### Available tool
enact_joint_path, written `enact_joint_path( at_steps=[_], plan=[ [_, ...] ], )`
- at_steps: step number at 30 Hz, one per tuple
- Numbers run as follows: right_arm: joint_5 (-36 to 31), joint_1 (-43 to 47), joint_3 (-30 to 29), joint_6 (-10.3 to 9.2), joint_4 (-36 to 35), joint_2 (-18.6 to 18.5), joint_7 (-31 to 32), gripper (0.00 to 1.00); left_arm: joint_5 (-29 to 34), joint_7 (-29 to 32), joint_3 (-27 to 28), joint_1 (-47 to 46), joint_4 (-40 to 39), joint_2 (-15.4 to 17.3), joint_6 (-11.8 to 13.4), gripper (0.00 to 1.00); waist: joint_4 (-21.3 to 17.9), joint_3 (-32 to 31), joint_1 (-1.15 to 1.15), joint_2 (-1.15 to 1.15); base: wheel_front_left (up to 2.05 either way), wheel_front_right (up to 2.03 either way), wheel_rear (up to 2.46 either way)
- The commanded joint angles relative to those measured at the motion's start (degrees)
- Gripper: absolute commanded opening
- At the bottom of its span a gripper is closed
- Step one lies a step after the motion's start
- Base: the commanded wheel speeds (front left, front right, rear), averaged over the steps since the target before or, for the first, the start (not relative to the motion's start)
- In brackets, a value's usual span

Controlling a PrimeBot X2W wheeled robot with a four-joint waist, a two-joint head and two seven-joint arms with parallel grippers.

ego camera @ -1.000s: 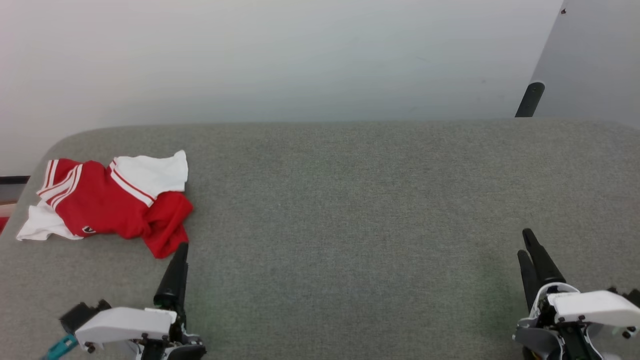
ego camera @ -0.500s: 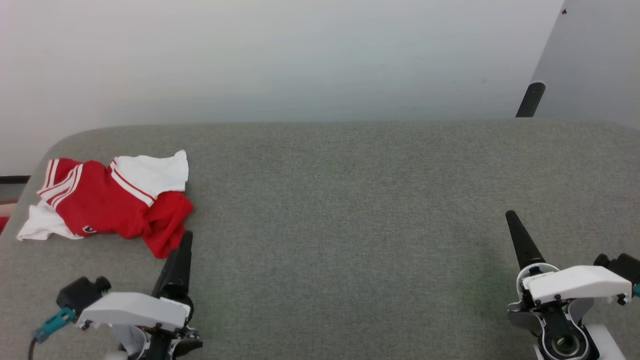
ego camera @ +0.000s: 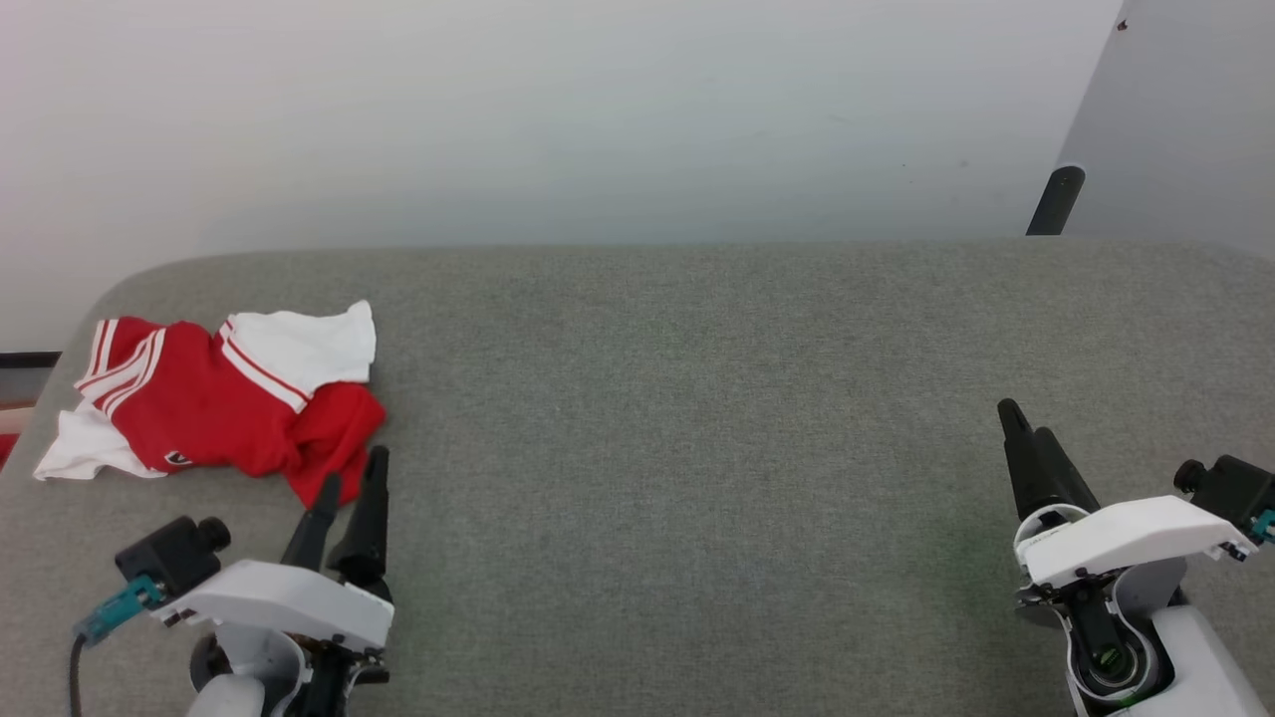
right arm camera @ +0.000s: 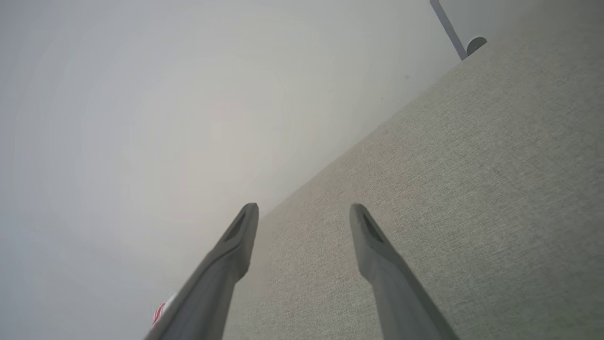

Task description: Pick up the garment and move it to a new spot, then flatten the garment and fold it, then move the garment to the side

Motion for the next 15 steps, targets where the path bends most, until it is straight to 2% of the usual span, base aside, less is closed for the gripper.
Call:
enact_joint_path(
  at_steps=[1, 6, 15],
  plan=[
    [-2.8, -2.2, -0.1, 0.03, 0.0, -0.2, -0.6, 1.0, 2.4, -0.6, -0.2, -1.7, -0.4, 0.8, 0.1, 1.0, 0.0, 0.0, 0.0, 0.0, 0.0, 0.0, 0.0],
    [-7.3, -2.8, -0.2, 0.03, 0.8, -0.2, -1.3, 1.0, 5.9, -1.3, -0.8, -1.9, 0.1, 1.3, -0.2, 1.0, -0.1, 0.0, 0.0, 0.0, 0.0, 0.0, 0.0],
    [-19.4, -3.8, -1.3, 0.03, 2.5, 0.0, -3.0, 1.0, 12.8, -2.9, -1.5, -2.6, 1.8, 2.2, -0.6, 1.0, -0.2, -0.3, 0.0, 0.0, 0.0, 0.0, 0.0]
  ],
)
